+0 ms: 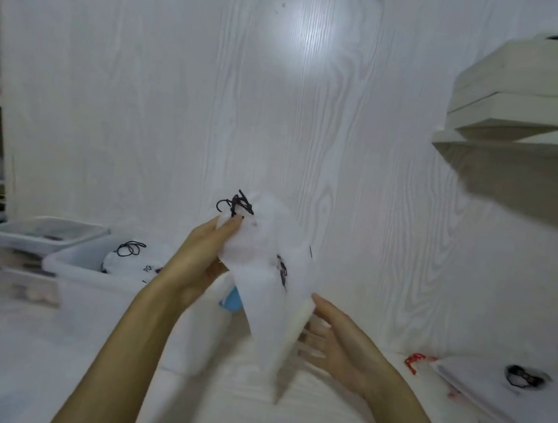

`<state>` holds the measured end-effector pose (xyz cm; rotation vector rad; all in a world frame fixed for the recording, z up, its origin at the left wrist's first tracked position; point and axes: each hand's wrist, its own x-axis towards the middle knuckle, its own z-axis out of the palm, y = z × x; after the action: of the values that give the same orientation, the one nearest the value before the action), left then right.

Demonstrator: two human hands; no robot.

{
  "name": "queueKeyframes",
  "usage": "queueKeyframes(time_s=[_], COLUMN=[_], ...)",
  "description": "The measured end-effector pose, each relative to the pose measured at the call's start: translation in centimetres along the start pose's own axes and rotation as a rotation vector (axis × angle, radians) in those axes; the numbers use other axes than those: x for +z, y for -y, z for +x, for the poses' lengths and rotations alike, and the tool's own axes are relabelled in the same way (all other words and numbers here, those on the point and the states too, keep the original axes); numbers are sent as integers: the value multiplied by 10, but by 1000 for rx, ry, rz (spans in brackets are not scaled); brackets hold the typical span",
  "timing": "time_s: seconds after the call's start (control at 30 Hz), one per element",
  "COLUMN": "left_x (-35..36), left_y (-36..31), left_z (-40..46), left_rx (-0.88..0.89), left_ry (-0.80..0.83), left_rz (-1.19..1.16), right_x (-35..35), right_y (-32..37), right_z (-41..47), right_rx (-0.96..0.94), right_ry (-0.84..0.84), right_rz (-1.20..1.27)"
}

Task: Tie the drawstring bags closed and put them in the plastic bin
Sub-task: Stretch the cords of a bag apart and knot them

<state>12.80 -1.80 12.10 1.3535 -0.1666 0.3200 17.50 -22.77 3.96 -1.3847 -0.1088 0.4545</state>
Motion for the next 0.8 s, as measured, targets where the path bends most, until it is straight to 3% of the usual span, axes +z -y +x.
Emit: queueKeyframes(time_s=[0.1, 0.13, 0.27, 0.33, 0.43, 0.5, 0.57, 0.67, 0.73, 0.8], left_x=[-45, -54, -120, -145, -159, -160, -162, -169, -174, -179], left_y=[-20, -20, -19, -21, -24, -25, -24, -14, -4, 4], left_z=[0, 4, 6, 9, 17, 18, 15, 21, 30, 37], left_rx=[-31, -37, 18, -4, -154, -187, -72, 40, -143, -367], left_ry=[-133, -209, -708, -756, -679, -654, -631, -306, -59, 60], left_rz=[-60, 29, 809, 849, 753, 881, 1116, 1505, 1643, 1626], right_x=[51, 59, 117, 141, 160, 166, 171, 173, 169, 161], right_y=[11, 15, 37, 37, 29, 26, 29, 35, 40, 44], right_z=[4, 9, 30, 46, 67, 81, 90, 98, 100, 101], right_rx=[-27, -86, -275, -350, -426, -458, -493, -560, -567, -476], right_ry=[126, 108, -61, -153, -311, -359, -383, -329, -296, -259], right_rz=[159, 157, -73, -133, -271, -349, -504, -851, -1133, -1526])
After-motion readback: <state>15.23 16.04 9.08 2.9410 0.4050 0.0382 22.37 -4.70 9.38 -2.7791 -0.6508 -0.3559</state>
